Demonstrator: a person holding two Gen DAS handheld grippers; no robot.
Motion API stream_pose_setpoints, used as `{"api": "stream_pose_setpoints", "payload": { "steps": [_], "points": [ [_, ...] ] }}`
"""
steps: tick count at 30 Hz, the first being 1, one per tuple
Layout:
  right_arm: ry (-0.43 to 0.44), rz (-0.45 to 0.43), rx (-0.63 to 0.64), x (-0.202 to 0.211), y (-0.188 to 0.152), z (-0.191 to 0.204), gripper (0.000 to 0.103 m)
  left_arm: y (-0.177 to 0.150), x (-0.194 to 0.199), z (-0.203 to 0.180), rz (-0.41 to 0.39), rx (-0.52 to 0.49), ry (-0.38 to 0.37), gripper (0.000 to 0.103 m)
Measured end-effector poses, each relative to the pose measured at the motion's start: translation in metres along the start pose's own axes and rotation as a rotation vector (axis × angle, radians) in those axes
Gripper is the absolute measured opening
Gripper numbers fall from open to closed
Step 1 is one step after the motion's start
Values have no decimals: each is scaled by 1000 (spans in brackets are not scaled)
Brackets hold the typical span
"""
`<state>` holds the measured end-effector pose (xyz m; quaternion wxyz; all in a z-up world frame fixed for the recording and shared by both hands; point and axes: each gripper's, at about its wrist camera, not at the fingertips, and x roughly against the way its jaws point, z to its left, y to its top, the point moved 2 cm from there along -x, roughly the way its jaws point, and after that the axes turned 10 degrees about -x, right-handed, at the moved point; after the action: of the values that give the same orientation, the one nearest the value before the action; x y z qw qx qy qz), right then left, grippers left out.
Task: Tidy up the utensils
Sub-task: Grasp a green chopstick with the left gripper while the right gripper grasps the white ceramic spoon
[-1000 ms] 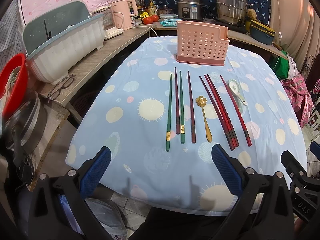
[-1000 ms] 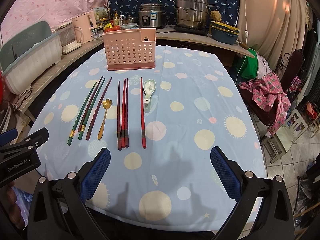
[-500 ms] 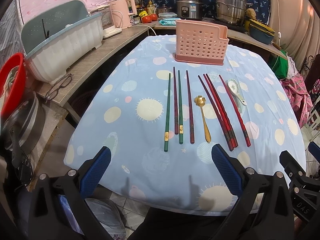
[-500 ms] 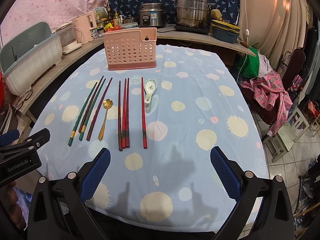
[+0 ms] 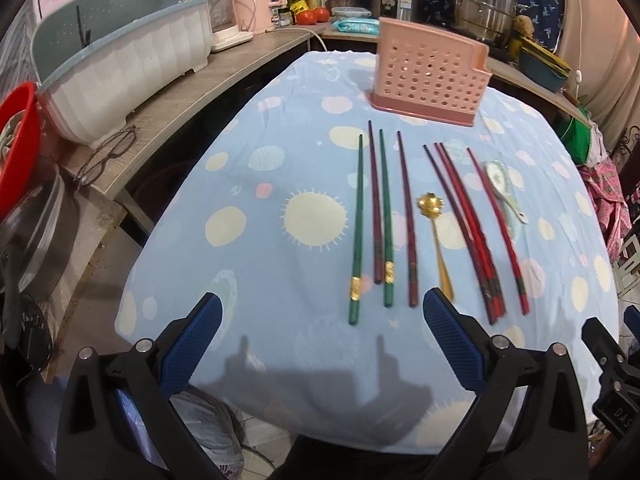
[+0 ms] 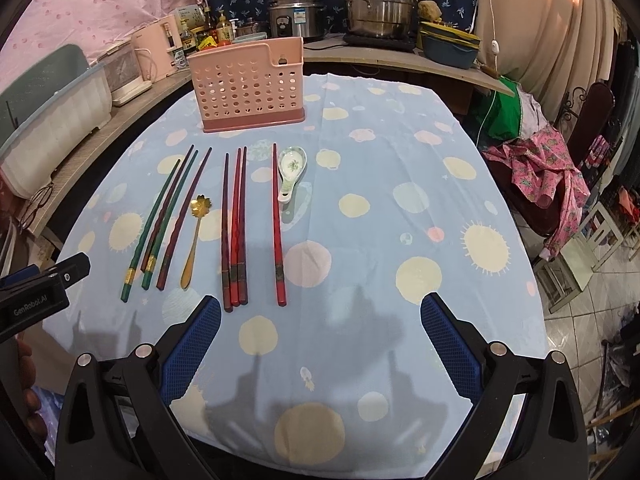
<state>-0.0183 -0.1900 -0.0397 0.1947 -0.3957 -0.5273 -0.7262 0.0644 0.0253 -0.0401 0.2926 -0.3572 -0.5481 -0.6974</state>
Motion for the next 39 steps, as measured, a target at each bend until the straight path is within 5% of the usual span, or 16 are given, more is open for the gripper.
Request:
{"api": "stream_pose_setpoints", "payload": {
  "steps": [7,15,20,26,33,39],
  "points": [
    [5,23,-6,-25,18,1,94,12,-39,11,33,3,-17,93],
    [5,38,-11,-47,33,5,89,14,-81,9,105,-15,-76,65],
    [8,54,-7,-56,38,7,81,9,-91,9,130,-18,-101,57],
    [37,68,-27,-69,53,13,64,-1,-86,8,141,-24,-138,44],
    [134,135,-126,-104,78,19,26,-2,-84,9,144,-18,-165,14],
    [152,155,-156,-130,93,23,11,3,-88,9,152,-16,-177,10]
  ]
}}
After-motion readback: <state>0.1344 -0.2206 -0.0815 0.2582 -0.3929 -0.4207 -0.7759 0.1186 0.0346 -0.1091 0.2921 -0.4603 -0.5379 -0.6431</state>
